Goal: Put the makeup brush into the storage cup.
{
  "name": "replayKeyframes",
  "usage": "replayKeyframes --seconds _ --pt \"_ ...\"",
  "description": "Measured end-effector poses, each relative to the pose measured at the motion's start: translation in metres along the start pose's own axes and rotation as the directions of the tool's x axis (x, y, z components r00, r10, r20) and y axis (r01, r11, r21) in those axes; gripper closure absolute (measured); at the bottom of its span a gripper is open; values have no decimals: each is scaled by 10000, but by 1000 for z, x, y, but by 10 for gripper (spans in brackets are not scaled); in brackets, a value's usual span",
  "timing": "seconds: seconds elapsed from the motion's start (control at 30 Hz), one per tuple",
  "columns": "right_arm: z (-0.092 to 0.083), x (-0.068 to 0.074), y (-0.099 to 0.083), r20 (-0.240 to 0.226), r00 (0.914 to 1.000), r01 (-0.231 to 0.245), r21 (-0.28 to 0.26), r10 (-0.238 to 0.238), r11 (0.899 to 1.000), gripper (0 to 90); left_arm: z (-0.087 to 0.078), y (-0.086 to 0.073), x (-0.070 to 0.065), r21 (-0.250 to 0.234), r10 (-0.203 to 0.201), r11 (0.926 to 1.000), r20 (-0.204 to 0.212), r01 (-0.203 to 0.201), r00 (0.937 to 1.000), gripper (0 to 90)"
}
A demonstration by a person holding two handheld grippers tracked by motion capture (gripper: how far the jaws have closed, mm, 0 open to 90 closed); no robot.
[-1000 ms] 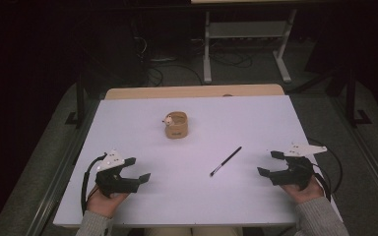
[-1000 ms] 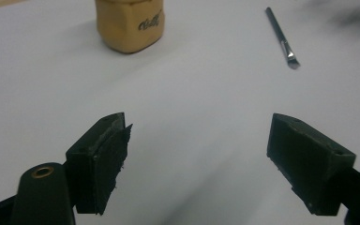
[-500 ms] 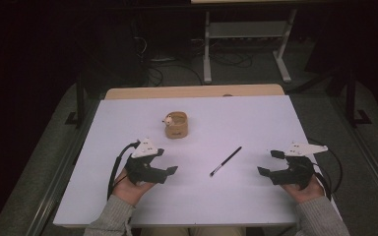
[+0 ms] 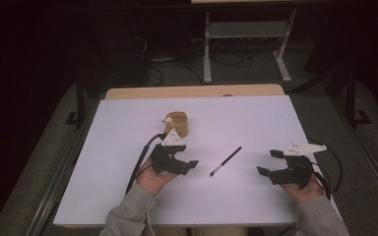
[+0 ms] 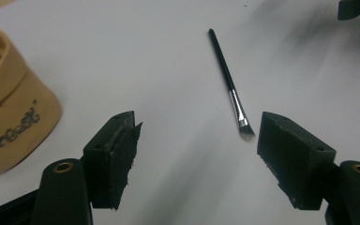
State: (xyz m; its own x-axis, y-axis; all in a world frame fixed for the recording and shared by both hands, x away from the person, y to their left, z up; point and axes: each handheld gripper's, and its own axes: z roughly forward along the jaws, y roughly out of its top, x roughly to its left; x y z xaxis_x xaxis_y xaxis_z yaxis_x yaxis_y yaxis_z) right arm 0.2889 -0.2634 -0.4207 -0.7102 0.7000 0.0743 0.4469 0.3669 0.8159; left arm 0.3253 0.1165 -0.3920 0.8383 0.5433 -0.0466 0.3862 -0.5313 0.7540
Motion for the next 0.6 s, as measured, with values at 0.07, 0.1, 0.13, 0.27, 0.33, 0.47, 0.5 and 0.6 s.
replayKeyframes --seconds 0.07,0.1,0.13,0.27,0.33,0.47,0.5,0.6 --pt "0 -1 0 11 10000 36 -38 -36 10000 172 6 4 -1 98 64 9999 39 -64 10000 283" --pt "0 -1 0 7 10000 21 -41 -21 10000 172 9 6 -2 176 140 9997 67 -142 9999 289" --pt "0 -1 0 8 10000 10 -25 -10 10000 172 11 7 -2 249 201 9995 76 -203 9998 297" --pt "-1 0 1 20 10000 42 -55 -42 10000 174 25 15 -4 316 98 9994 260 -106 9996 319" --pt "-2 1 2 47 10000 4 -59 -4 10000 175 31 19 -6 480 138 9987 296 -153 9995 328" --pt "0 1 2 14 10000 57 -11 -57 10000 176 41 22 -7 614 87 9980 401 -112 9992 355" --pt "0 1 2 14 10000 57 -11 -57 10000 176 41 22 -7 614 87 9980 401 -112 9992 359" --pt "0 1 3 19 9999 109 20 -109 9999 178 52 25 -8 868 -170 9962 629 115 9979 376"
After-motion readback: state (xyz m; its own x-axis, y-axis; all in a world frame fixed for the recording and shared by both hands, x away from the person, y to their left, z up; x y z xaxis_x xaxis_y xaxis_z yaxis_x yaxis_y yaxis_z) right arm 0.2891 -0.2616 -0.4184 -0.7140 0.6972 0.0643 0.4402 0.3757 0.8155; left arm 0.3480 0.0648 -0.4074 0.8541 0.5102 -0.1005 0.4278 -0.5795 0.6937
